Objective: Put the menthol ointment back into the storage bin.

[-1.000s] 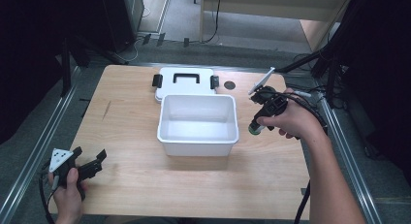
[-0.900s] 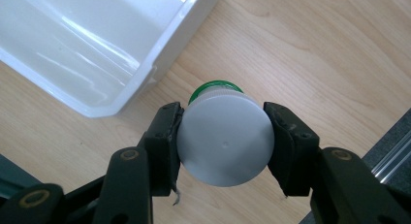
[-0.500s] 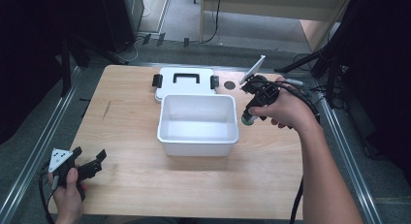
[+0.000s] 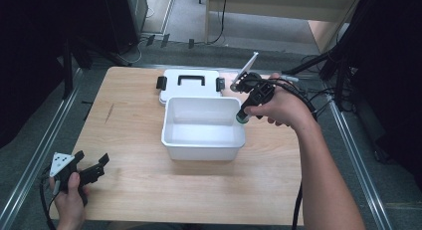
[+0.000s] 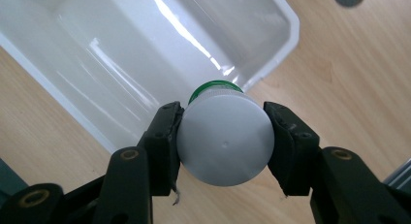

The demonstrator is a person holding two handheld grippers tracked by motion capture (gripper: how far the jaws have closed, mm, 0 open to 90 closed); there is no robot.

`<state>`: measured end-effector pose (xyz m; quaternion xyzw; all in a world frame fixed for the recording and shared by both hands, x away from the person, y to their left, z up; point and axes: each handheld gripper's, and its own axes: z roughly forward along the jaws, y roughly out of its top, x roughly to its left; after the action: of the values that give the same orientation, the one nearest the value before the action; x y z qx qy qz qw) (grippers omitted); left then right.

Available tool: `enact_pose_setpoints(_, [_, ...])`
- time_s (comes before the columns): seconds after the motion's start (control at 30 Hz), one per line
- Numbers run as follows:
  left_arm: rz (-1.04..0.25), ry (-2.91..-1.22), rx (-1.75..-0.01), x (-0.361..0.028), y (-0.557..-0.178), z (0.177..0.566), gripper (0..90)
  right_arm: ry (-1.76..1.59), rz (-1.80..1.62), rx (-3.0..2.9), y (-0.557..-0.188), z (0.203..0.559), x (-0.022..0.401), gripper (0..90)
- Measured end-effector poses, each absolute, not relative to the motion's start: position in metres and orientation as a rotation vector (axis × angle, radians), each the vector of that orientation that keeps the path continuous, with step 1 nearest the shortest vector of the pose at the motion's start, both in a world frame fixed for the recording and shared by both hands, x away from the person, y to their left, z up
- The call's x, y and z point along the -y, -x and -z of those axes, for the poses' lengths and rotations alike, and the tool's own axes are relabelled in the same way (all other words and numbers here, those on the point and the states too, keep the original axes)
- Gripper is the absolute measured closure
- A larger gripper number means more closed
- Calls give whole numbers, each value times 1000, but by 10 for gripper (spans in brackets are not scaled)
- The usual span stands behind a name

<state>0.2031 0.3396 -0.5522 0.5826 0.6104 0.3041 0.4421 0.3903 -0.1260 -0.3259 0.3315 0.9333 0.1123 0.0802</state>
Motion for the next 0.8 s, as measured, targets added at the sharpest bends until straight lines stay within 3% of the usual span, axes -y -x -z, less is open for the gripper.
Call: enact_pose_setpoints(0.8, [-752, -1442, -1514, -340, -203, 552, 87, -560, -227, -2922, -396, 369, 91, 518])
